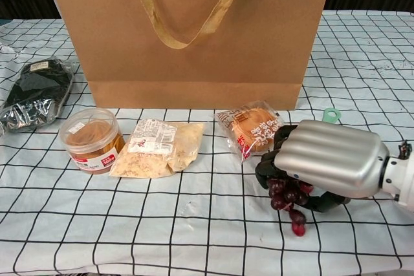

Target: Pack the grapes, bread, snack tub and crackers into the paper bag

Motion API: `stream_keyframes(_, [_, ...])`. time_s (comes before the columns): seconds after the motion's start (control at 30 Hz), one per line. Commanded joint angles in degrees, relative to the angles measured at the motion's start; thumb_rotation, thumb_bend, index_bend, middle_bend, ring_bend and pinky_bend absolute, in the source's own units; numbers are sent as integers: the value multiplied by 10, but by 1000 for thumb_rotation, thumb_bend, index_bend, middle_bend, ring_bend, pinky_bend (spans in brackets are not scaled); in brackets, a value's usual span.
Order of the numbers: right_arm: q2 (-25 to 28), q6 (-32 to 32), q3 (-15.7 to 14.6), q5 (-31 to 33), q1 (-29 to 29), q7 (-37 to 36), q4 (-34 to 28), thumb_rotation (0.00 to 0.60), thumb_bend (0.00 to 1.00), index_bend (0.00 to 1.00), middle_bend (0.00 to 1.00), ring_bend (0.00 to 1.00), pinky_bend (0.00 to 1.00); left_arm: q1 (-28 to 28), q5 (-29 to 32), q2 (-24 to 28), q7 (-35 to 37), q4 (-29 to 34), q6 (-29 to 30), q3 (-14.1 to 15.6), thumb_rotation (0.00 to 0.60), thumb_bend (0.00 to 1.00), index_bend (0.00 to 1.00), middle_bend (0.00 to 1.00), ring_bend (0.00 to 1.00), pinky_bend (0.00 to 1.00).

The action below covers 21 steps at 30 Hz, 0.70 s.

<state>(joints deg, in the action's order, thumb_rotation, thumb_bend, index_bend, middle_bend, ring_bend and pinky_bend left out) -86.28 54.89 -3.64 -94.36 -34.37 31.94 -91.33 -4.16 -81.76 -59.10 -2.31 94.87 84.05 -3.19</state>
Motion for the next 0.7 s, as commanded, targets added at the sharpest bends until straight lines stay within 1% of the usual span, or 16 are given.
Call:
stream_keyframes(0.03, [0,4,-1,-4,0,-9,1,600,526,470,430,455,251,-1,1,1,-3,1,-3,1,600,235,88,66,0,80])
stream_keyframes(0.2, [-1,17,0,-8,3,-20,8,600,548,504,452,472,250,0,0,2,-4,3,-1,1,600,235,88,66,0,80])
stream_keyframes(0.43, [-12,49,-1,-34,10,-14,29,600,612,603,552,566,297,0,1,2,-7,3,-3,2,600,235,88,66,0,80])
stream_keyframes(0.7, [-3,69,-2,-55,13,2,35,600,618,617,572,587,300,-1,4,4,-10,5,-6,2,600,235,88,65,0,80])
